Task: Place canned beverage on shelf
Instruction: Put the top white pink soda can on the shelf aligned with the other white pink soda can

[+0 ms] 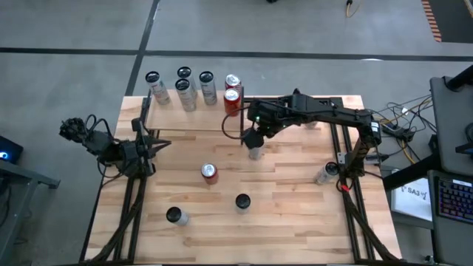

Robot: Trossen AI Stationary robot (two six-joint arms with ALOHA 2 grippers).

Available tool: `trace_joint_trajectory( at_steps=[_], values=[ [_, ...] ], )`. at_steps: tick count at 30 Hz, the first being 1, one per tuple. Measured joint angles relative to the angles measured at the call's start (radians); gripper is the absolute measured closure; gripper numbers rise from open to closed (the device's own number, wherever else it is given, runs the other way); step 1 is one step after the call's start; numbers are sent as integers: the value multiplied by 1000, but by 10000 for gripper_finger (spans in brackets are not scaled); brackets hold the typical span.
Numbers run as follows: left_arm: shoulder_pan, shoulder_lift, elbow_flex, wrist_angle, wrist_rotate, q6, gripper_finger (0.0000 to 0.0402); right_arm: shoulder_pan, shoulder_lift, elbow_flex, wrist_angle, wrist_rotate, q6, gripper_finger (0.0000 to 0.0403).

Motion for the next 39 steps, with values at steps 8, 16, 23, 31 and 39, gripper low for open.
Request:
trace_joint_trajectory(
  at_steps=[8,16,23,31,39],
  values=[
    [0,0,0,0,0,0,402,-259,0,-1,-300,70,-34,195],
    [0,0,0,1,0,-4,402,-525,0,-16,-298,48,-163,175],
    [0,0,0,1,1,-15,402,-652,-6,-62,-299,-1,-224,121],
    [0,0,-1,0,0,-19,402,-724,-27,-152,-299,-21,-253,59],
    [0,0,-1,0,0,-19,402,-791,-47,-243,-300,21,-268,44]
  ],
)
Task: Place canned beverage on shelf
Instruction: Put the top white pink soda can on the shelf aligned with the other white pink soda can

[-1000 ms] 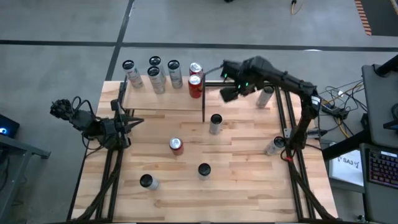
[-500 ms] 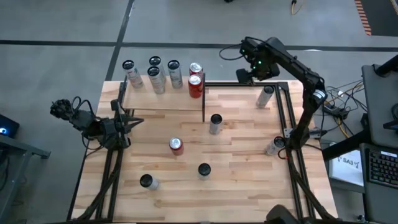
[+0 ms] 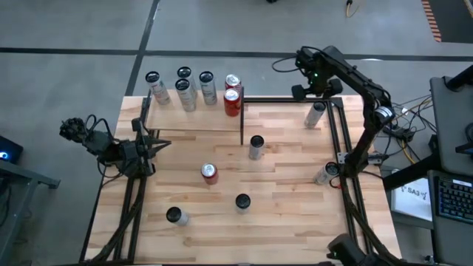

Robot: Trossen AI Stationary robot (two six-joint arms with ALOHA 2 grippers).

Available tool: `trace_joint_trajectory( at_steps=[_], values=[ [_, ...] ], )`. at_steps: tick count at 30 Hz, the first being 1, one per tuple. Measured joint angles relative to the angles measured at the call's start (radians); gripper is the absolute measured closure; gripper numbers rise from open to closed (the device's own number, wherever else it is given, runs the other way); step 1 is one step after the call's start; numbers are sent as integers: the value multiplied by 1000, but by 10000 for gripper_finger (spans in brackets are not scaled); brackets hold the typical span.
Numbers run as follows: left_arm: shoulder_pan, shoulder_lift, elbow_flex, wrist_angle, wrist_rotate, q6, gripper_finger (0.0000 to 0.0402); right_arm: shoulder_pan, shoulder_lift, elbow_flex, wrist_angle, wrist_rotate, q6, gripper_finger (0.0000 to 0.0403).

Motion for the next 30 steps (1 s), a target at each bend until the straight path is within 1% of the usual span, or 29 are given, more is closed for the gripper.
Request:
trace_joint_trajectory(
  at_steps=[10,23,26,30],
  values=[
    [0,0,0,0,0,0,402,-46,-4,-80,1,31,-9,44],
    [0,0,0,0,0,0,402,-48,-6,-202,42,41,-5,45],
    [0,0,0,0,0,0,402,-48,-6,-229,48,40,-5,62],
    [0,0,0,0,0,0,402,-48,-6,-264,75,40,-4,105]
  ],
)
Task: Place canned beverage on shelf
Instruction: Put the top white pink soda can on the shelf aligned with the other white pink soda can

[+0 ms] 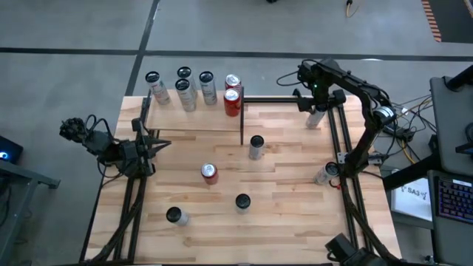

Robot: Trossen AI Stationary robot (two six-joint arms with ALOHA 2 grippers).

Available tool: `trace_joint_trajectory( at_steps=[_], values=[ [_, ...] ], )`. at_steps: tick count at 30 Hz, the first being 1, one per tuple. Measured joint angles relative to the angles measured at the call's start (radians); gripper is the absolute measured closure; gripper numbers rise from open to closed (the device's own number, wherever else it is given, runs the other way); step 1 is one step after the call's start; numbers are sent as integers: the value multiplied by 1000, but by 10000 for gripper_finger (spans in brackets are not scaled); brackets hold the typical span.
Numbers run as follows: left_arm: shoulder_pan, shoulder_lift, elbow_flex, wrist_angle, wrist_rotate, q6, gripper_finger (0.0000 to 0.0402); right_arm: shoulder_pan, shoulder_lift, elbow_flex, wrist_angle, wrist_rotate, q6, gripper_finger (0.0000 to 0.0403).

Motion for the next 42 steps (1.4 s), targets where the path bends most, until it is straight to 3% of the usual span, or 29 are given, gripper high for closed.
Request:
trace_joint_trajectory(
  at_steps=[4,10,17,23,33,42],
  values=[
    [0,0,0,0,0,0,402,0,-3,-8,11,-4,3,151],
    [0,0,0,0,0,0,402,12,-43,-4,23,25,-14,151],
    [0,0,0,0,1,-127,402,50,-219,35,39,118,-19,152],
    [0,34,0,44,5,-247,402,115,-426,45,228,135,-41,153],
    [0,215,0,267,70,-256,402,383,-649,45,617,127,-116,154],
    [0,330,0,380,71,-262,402,720,-600,45,871,120,-244,154]
  ],
)
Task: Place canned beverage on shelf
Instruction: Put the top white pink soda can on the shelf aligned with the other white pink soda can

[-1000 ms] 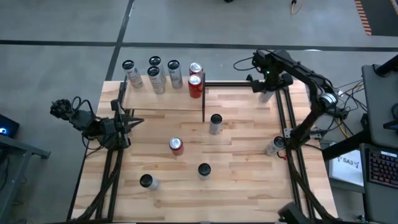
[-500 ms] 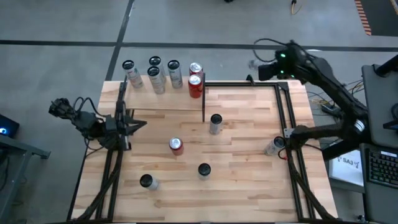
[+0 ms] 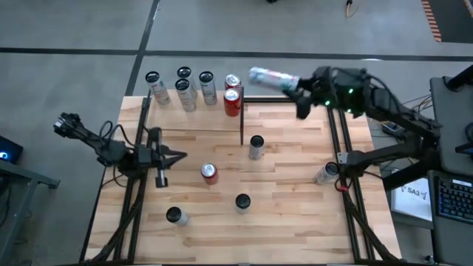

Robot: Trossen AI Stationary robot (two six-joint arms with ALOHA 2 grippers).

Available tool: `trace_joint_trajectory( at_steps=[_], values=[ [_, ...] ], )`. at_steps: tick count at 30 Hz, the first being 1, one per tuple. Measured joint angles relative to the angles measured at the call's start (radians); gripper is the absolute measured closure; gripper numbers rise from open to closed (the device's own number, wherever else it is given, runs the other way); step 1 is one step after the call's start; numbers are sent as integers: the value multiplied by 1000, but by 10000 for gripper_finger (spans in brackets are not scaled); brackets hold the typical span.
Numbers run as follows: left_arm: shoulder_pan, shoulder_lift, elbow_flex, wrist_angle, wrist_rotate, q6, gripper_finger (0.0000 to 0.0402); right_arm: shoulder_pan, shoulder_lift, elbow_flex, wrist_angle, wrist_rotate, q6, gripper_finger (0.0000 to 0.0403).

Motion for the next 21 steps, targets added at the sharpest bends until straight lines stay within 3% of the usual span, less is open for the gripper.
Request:
trace_joint_trajectory(
  at_steps=[9,16,21],
  values=[
    [0,33,0,34,0,-1,402,221,152,0,160,-1,-97,155],
    [0,39,18,70,-14,-1,399,306,258,0,220,-4,-128,155],
    [0,72,51,71,-16,3,377,331,309,0,219,-3,-133,155]
  ],
)
